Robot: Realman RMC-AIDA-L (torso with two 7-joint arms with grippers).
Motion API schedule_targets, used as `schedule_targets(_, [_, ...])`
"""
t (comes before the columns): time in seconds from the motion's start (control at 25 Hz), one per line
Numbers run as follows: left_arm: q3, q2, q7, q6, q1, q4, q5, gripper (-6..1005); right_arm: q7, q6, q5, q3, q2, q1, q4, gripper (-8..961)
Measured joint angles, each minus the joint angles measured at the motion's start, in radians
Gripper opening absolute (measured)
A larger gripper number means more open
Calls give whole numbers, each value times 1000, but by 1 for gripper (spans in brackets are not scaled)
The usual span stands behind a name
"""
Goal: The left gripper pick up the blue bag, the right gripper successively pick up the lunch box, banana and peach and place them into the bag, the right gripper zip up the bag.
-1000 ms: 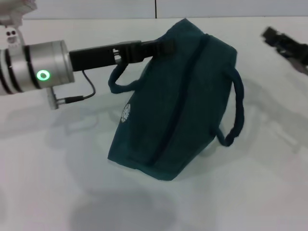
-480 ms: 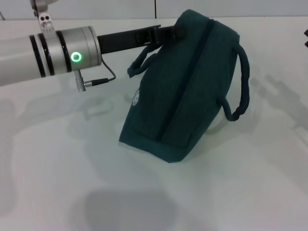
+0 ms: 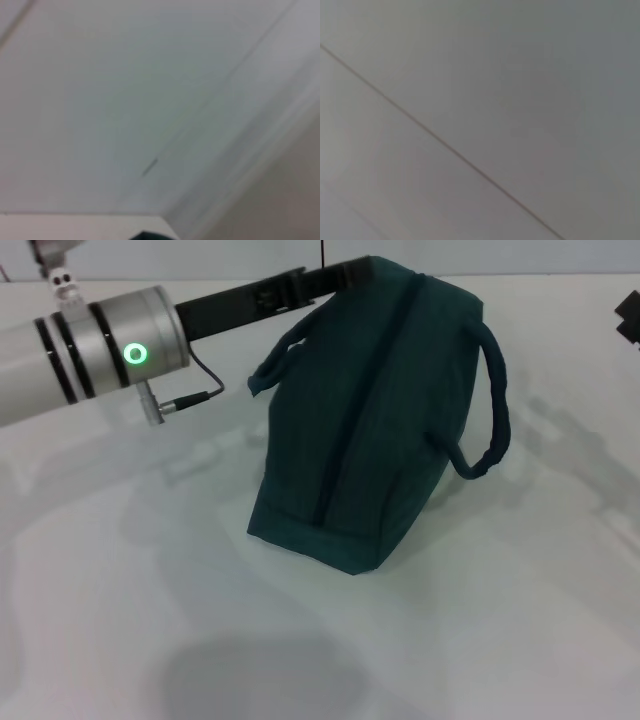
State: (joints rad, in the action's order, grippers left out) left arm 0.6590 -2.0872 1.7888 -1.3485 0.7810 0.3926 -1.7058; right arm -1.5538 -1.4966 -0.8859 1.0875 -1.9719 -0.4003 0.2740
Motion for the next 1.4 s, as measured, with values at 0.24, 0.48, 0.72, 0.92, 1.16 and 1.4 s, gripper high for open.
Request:
schedule_targets(0.24, [-1, 5, -15, -20, -51, 40, 45, 452, 92, -77, -34, 0, 1, -5, 24, 754])
schedule_targets(0.48, [-2, 6, -36, -265, -137, 192, 64, 719, 270, -225, -173, 3, 8, -9, 108, 754])
schedule_targets(0.72, [25, 44, -118, -601, -233, 324, 58, 840, 394, -330, -362, 3, 10, -8, 202, 753])
schedule_targets(0.92, [44, 61, -246, -657, -321, 345, 36, 883, 436, -355, -527, 5, -22, -15, 262, 753])
schedule_targets(1.16, [150, 65, -402, -665, -390, 363, 12, 880, 464, -329, -579, 55, -45, -36, 254, 753])
schedule_targets(1.4, [161, 68, -407, -665, -410, 350, 12, 878, 485, -253, -575, 141, -52, -62, 227, 753])
